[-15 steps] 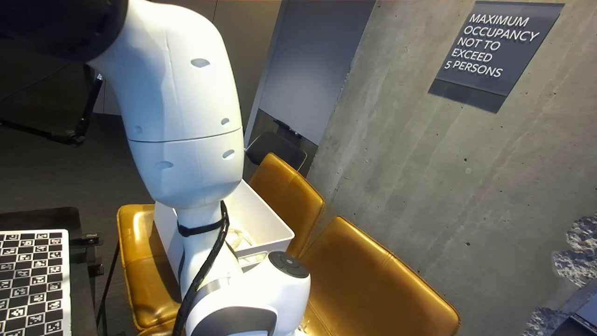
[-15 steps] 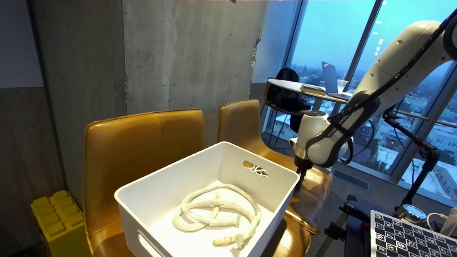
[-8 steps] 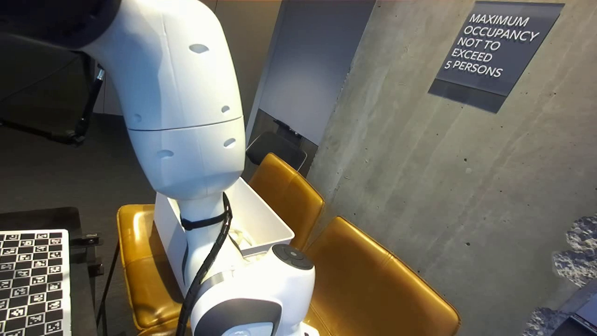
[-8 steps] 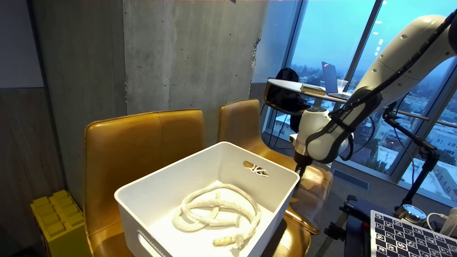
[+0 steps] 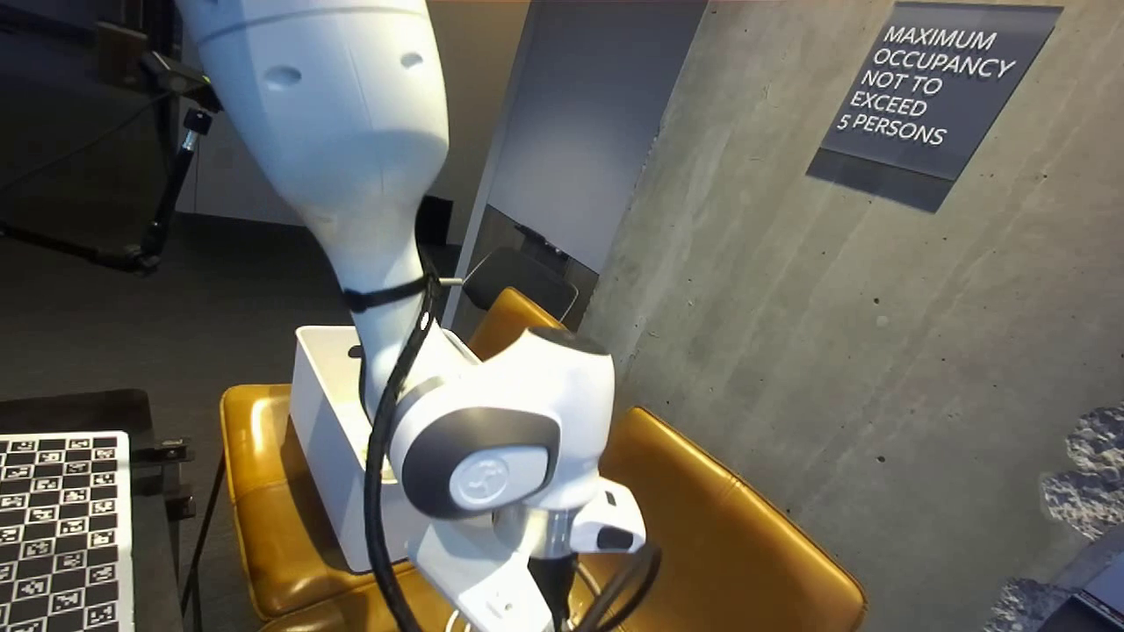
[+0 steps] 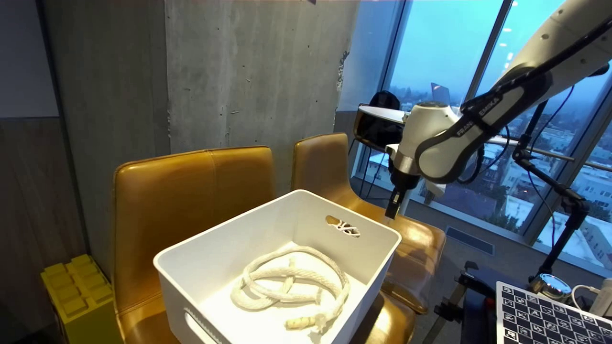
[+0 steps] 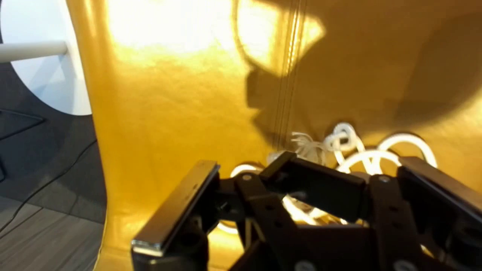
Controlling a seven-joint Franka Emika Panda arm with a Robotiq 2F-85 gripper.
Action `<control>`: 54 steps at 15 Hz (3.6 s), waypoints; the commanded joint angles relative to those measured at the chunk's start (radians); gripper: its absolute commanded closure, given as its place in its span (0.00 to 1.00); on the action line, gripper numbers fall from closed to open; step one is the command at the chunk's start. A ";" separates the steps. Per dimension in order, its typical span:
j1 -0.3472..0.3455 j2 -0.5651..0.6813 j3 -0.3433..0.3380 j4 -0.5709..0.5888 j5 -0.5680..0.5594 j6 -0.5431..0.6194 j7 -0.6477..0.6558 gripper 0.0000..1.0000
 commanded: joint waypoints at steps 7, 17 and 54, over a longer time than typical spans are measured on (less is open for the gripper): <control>0.101 -0.440 0.030 -0.097 -0.078 -0.214 0.075 1.00; 0.214 -0.726 0.229 0.060 -0.071 -0.426 0.205 1.00; 0.254 -0.546 0.301 -0.069 -0.167 -0.386 0.351 0.46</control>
